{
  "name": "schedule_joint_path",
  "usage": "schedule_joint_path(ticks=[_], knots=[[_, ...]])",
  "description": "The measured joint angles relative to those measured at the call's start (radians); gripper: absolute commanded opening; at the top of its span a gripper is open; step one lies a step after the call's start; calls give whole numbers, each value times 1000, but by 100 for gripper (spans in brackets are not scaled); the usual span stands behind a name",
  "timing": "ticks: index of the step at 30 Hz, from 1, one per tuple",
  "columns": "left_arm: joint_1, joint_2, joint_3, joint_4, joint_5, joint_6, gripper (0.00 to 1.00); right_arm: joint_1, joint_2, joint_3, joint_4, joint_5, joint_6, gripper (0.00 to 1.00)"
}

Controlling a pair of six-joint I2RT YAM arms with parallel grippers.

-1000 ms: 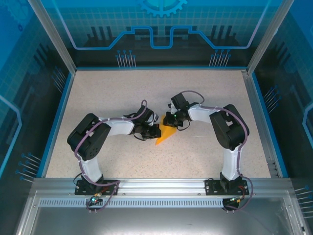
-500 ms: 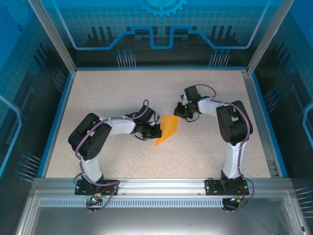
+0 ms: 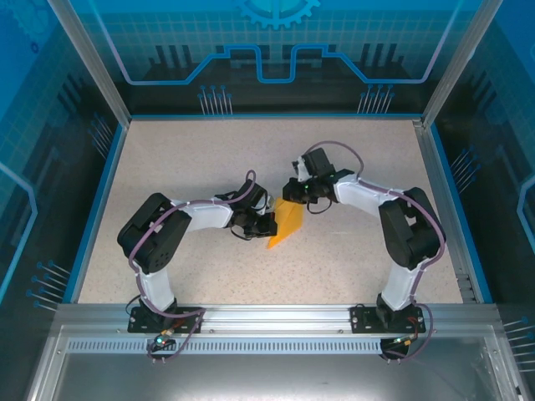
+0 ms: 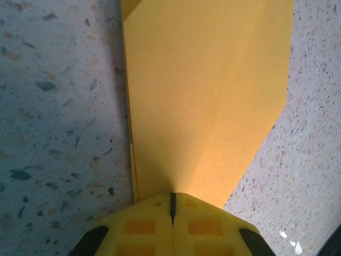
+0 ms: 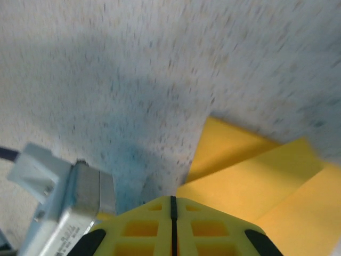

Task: Fold a paper plane with a square sheet of paper (pick it up from the middle)
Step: Fourth fold the wing at the center of the table.

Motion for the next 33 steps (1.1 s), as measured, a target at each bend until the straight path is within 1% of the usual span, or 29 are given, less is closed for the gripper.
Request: schedule_joint_path(ticks=[3, 11, 18, 22, 25, 30, 33], knots=[[0, 1, 1, 0, 0, 0, 0, 16, 37, -20, 10, -33, 2, 8], [0, 3, 4, -5, 0, 0, 0, 4, 139, -22, 25, -75, 2, 8], [0, 3, 3, -4, 0, 0, 0, -68, 175, 8, 26, -130, -1, 8], [0, 3, 3, -4, 0, 0, 0, -137, 196, 49, 19, -110, -5, 8], [0, 3, 3, -4, 0, 0, 0, -180, 211, 96, 3, -68, -18, 8], [0, 3, 3, -4, 0, 0, 0, -188, 175, 109, -11, -34, -31, 8], [0, 3, 4, -4, 0, -1, 0, -168, 82, 49, -8, -28, -30, 8]])
